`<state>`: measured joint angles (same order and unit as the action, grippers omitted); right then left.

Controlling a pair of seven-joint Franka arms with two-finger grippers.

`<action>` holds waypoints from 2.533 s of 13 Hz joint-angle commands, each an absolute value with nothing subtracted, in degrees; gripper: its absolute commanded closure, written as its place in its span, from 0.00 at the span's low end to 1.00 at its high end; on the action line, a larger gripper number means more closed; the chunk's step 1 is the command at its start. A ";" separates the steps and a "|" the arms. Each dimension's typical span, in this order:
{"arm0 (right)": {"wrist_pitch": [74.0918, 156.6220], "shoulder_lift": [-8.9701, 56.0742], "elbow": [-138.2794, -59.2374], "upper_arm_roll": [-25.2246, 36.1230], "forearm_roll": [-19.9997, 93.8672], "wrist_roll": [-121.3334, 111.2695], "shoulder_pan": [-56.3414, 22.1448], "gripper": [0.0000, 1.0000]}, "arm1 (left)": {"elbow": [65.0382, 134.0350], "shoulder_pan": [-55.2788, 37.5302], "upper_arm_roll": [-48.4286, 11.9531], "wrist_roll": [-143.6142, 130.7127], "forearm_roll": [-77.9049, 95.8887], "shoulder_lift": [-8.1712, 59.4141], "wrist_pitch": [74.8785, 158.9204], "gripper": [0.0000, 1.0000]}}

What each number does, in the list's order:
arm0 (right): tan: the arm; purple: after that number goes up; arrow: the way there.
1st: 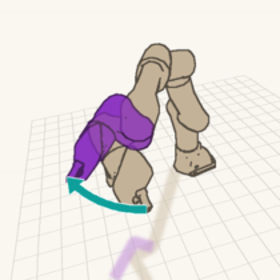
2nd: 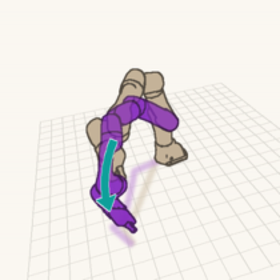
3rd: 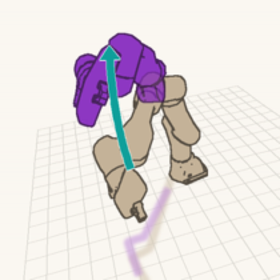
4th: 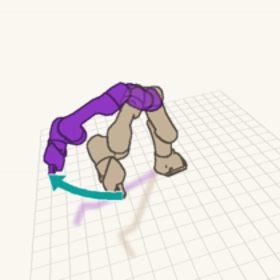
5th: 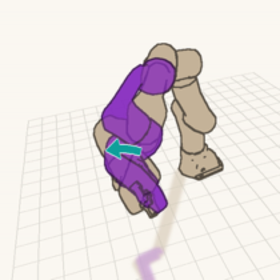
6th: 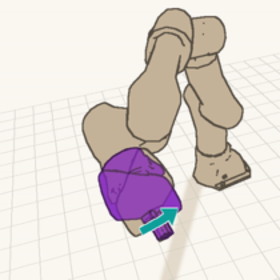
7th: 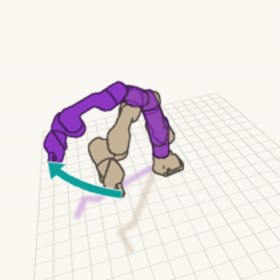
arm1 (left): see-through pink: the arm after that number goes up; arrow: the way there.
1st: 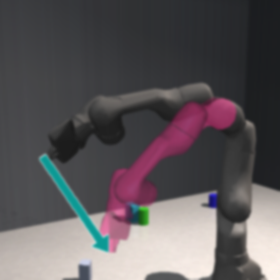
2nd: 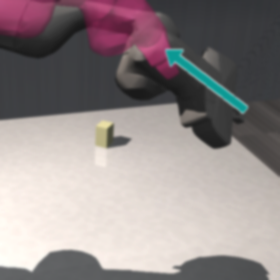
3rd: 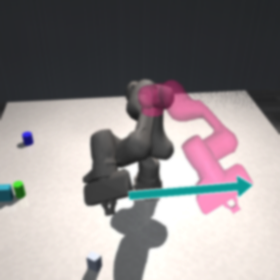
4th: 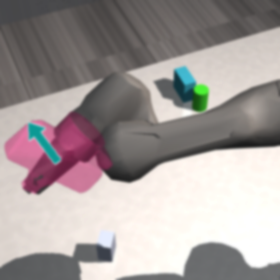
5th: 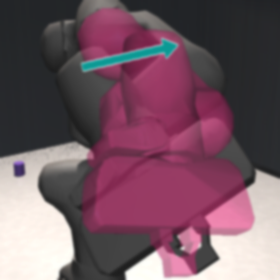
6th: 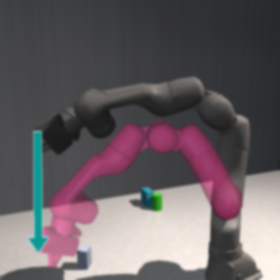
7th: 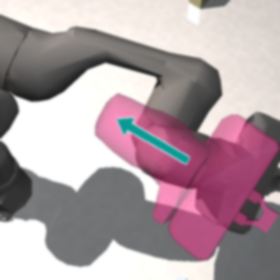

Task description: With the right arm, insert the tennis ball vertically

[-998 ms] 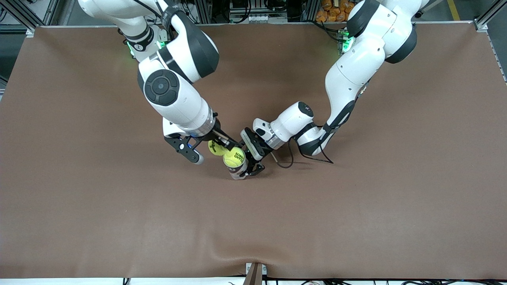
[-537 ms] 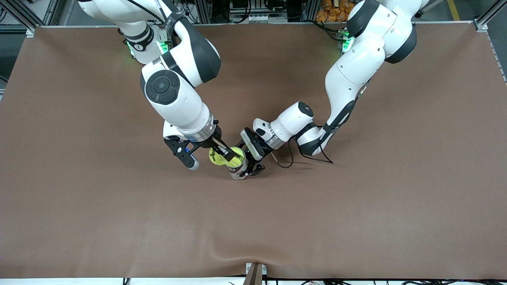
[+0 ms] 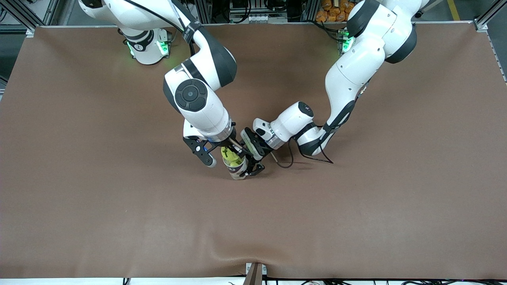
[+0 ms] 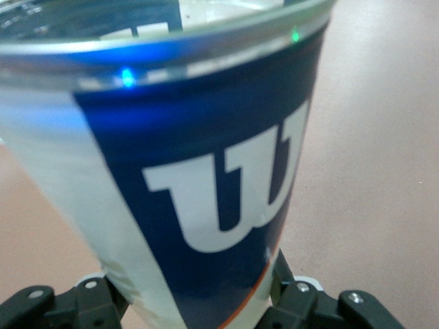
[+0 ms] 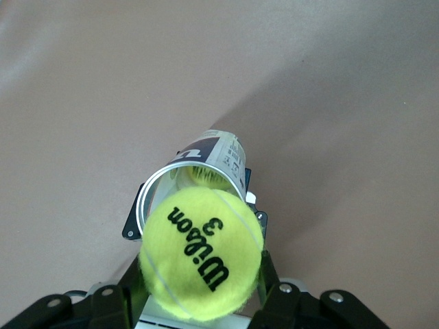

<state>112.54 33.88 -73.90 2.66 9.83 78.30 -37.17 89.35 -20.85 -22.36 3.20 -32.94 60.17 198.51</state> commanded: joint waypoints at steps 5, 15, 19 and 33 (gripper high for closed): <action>115.12 35.50 -72.60 2.90 8.70 79.63 -36.91 0.50 | 89.21 -20.74 -22.41 3.51 -33.22 60.47 199.69 0.21; 113.22 34.81 -72.42 3.08 7.82 79.19 -36.83 0.00 | 89.21 -20.74 -22.33 3.43 -33.22 60.47 199.69 0.18; 101.55 28.85 -72.42 3.16 8.35 70.44 -31.48 0.00 | 89.21 -20.74 -22.41 2.81 -33.22 60.38 199.69 0.00; 75.86 12.75 -72.42 3.34 5.09 20.44 1.21 0.00 | 93.60 -18.81 -22.41 2.90 -33.93 59.15 199.69 0.00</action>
<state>76.37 13.97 -71.16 4.69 5.04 25.76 -1.68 91.65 -19.66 -22.26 3.20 -33.03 60.20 198.78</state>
